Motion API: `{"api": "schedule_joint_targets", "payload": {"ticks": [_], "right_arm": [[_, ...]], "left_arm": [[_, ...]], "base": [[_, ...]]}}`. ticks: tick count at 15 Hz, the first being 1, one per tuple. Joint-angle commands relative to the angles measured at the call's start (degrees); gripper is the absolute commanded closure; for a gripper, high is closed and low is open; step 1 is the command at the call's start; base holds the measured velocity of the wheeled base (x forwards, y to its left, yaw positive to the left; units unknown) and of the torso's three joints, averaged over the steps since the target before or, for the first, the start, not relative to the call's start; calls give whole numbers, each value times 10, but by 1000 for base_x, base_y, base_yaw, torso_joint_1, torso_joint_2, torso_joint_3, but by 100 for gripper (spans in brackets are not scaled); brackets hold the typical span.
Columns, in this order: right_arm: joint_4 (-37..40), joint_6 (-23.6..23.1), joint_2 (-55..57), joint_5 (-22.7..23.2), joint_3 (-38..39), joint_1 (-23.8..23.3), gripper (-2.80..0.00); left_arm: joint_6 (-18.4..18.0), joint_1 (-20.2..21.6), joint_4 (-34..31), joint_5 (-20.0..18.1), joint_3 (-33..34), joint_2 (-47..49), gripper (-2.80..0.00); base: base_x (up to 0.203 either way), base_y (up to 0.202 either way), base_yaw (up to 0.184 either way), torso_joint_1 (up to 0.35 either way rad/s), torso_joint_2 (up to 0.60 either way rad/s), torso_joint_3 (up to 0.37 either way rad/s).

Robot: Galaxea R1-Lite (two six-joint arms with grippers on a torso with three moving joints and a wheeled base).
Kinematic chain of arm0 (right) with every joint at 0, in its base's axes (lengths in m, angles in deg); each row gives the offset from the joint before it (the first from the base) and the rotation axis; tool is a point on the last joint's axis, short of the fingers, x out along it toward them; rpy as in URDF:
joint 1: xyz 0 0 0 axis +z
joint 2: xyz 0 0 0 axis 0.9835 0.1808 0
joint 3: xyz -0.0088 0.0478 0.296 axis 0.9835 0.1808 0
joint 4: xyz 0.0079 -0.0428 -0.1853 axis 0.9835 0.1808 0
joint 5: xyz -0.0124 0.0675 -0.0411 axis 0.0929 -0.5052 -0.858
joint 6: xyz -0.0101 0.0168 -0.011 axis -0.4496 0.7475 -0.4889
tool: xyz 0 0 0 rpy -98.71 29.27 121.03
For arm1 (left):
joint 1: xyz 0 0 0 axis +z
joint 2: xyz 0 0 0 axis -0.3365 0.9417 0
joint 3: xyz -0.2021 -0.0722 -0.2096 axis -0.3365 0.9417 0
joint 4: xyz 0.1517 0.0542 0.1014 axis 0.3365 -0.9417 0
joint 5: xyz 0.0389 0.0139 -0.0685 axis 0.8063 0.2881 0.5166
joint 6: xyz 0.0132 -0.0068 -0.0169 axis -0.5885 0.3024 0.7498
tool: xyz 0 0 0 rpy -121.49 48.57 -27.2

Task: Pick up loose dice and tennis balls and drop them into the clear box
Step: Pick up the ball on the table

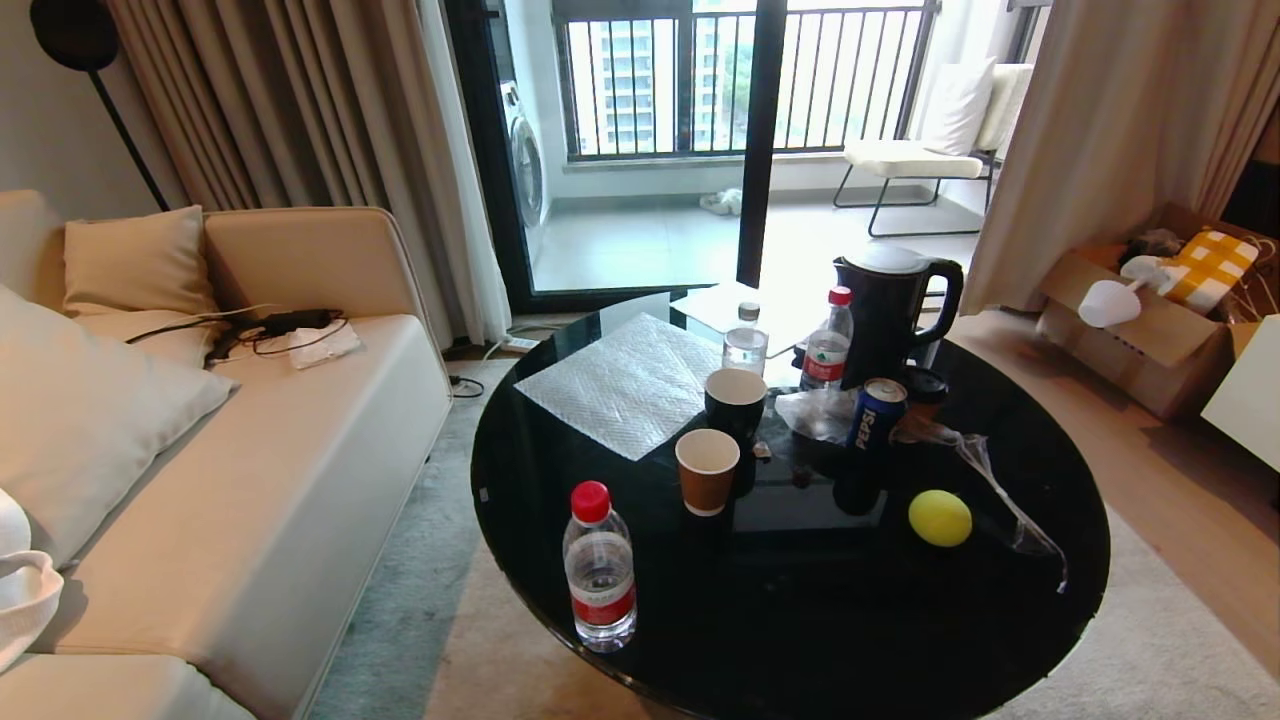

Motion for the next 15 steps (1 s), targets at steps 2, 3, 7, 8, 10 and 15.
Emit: {"api": "schedule_joint_targets", "payload": {"ticks": [2, 3, 7, 8, 10, 15], "right_arm": [[1, -1, 0, 0, 0, 0, 0], [1, -1, 0, 1, -1, 0, 0], [1, -1, 0, 1, -1, 0, 0], [1, -1, 0, 1, 0, 0, 0], [1, -1, 0, 1, -1, 0, 0], [1, -1, 0, 1, -1, 0, 0]], "left_arm": [[0, 0, 0, 0, 1, 1, 0], [0, 0, 0, 0, 0, 0, 0], [0, 0, 0, 0, 1, 0, 0], [0, 0, 0, 0, 1, 0, 0], [0, 0, 0, 0, 1, 1, 0], [0, 0, 0, 0, 1, 1, 0]], "base": [[0, 0, 0, 2, 6, -197], [0, 0, 0, 4, 6, -194], [0, 0, 0, 5, 1, -198], [0, 0, 0, 2, 5, -193], [0, 0, 0, -2, 0, -196], [0, 0, 0, 4, 2, -197]]}}
